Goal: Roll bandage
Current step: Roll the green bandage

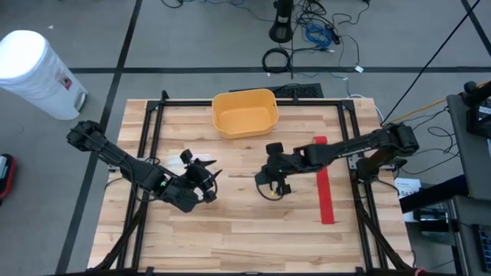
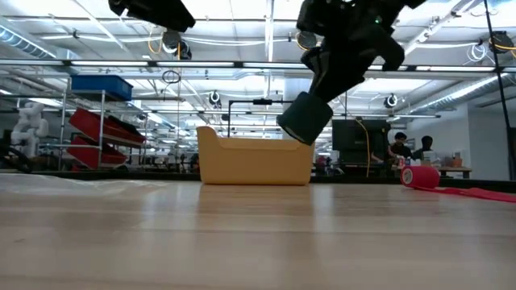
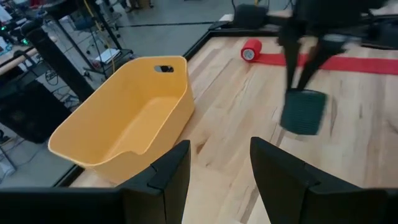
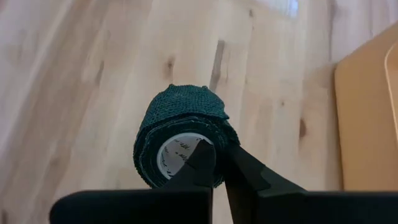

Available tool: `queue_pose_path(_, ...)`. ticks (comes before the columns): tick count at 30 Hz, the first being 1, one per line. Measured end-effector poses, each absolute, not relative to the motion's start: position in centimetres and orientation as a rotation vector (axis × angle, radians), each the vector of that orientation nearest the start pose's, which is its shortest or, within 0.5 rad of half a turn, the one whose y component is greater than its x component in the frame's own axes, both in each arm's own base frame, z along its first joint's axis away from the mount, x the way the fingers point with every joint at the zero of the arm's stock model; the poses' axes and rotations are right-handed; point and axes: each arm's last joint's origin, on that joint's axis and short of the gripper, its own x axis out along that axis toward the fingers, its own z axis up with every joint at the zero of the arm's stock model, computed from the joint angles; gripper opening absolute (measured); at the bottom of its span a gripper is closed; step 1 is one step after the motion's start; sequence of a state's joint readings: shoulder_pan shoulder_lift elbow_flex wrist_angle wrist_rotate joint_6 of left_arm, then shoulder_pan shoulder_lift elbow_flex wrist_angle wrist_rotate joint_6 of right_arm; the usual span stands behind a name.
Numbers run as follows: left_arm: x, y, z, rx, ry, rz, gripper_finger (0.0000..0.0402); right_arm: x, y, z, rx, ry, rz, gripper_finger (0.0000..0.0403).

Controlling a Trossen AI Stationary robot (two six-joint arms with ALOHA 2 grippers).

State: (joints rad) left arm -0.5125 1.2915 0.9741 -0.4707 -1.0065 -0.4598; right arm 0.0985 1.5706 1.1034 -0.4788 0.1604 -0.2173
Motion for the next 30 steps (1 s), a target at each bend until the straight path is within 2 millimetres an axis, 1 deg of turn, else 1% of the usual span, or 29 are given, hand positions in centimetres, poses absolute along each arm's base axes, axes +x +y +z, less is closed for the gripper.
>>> queue_pose_path(2, 23.9, -10.6, 28.1, 0.123, 0.433, 0.566, 0.0173, 32.5, 2.2, 23.3, -0.347, 0.971, 0.078, 0.0011)
queue_pose_path(6, 24.3, -10.8, 29.0, 0.159, 0.383, 0.537, 0.0173, 33.3, 1.6, 22.6, -0.402, 1.043, 0.117, 0.0011)
queue_pose_path(10, 24.7, -11.0, 29.8, 0.152, 0.328, 0.517, 0.0173, 34.2, 1.2, 22.1, -0.417, 1.116, 0.132, 0.0011)
queue_pose_path(15, 24.7, -11.1, 29.9, 0.155, 0.329, 0.485, 0.0173, 35.6, 1.0, 21.6, -0.422, 1.162, 0.142, 0.0025)
queue_pose_path(20, 24.6, -11.1, 29.8, 0.152, 0.349, 0.453, 0.0173, 36.8, 0.7, 20.2, -0.402, 1.205, 0.159, 0.0046)
queue_pose_path(24, 24.6, -11.2, 29.7, 0.153, 0.360, 0.435, 0.0173, 36.9, 0.6, 19.1, -0.410, 1.245, 0.168, 0.0061)
queue_pose_path(30, 24.6, -11.2, 29.7, 0.153, 0.360, 0.435, 0.0173, 36.8, 0.6, 18.9, -0.410, 1.266, 0.161, 0.0085)
